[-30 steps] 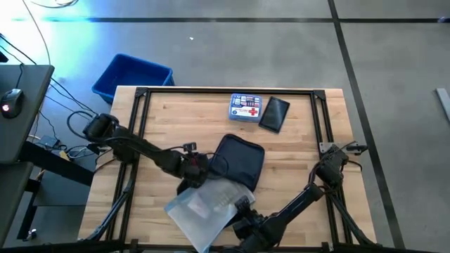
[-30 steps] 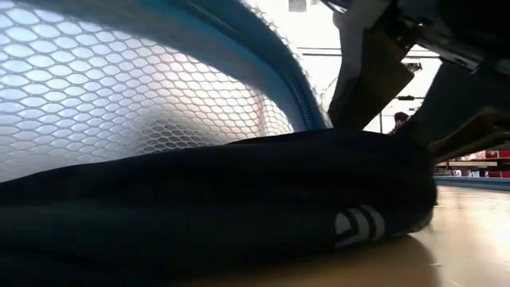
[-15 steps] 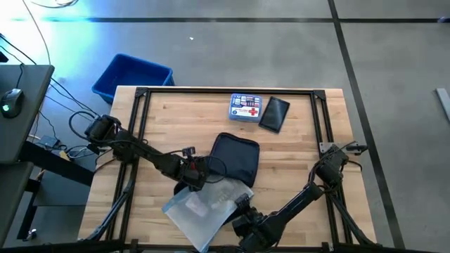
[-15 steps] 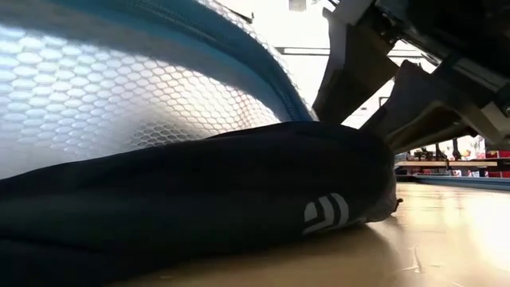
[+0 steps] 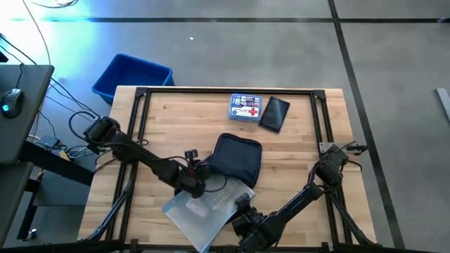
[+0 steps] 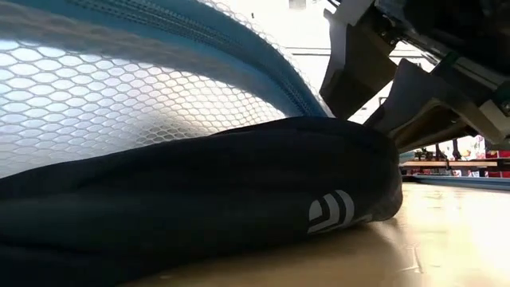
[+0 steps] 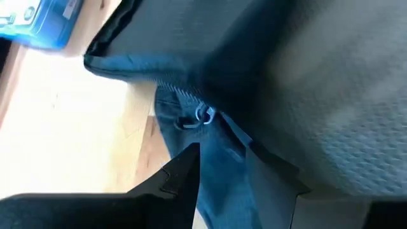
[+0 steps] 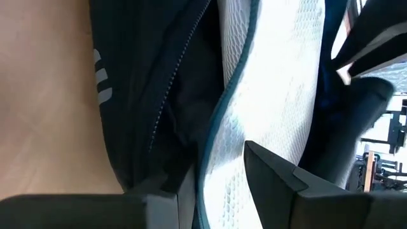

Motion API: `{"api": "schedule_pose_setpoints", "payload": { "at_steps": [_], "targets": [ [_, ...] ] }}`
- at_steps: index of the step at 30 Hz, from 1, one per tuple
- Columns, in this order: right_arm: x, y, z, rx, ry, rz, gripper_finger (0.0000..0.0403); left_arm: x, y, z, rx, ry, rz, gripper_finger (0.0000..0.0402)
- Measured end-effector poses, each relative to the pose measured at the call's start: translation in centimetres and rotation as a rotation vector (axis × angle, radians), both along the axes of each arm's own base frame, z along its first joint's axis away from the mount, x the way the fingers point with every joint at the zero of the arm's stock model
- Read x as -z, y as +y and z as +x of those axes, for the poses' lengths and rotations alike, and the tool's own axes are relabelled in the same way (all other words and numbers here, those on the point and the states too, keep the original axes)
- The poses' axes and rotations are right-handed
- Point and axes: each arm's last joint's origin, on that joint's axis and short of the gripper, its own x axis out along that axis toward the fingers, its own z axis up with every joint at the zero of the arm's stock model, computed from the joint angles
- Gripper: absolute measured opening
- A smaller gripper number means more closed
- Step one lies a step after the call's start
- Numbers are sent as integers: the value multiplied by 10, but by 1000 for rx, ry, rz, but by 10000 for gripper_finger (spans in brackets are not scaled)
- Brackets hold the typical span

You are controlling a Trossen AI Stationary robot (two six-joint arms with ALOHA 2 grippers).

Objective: Unpack backpack
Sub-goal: Put the blue zipper bag in the black backpack

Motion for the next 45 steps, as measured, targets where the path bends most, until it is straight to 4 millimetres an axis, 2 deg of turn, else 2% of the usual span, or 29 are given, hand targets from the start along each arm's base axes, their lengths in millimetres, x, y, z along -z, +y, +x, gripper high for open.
{"api": "schedule_pose_setpoints", "payload": {
  "at_steps": [8, 14, 17, 24, 27, 31, 35, 39, 45],
  "targets": [
    [0, -2, 1, 7, 0, 7, 110, 18, -5, 10, 41, 4, 32, 107],
    [1, -4, 3, 31, 15, 53, 110, 9, -14, 16, 44, -58, 5, 107],
    [1, -4, 4, 30, 18, 54, 110, 2, -18, 19, 45, -105, 50, 107],
    [1, -4, 4, 29, 19, 55, 110, 10, 3, 20, -34, -95, 141, 105],
    [1, -5, 4, 32, 7, 42, 110, 11, 7, 20, -29, -89, 204, 83],
    [-3, -7, 5, 67, -136, -78, 105, 7, -8, 19, 61, -90, 238, 13],
    [-7, -8, 7, 89, -240, -167, 89, -1, -29, 17, 151, -122, 244, 3],
    [-7, -16, 11, 113, -238, -179, 74, -12, -51, 14, 207, -167, 248, 1],
    [-6, -29, 8, 121, -147, -241, 67, -23, -59, 11, 175, -181, 329, 0]
  ]
}}
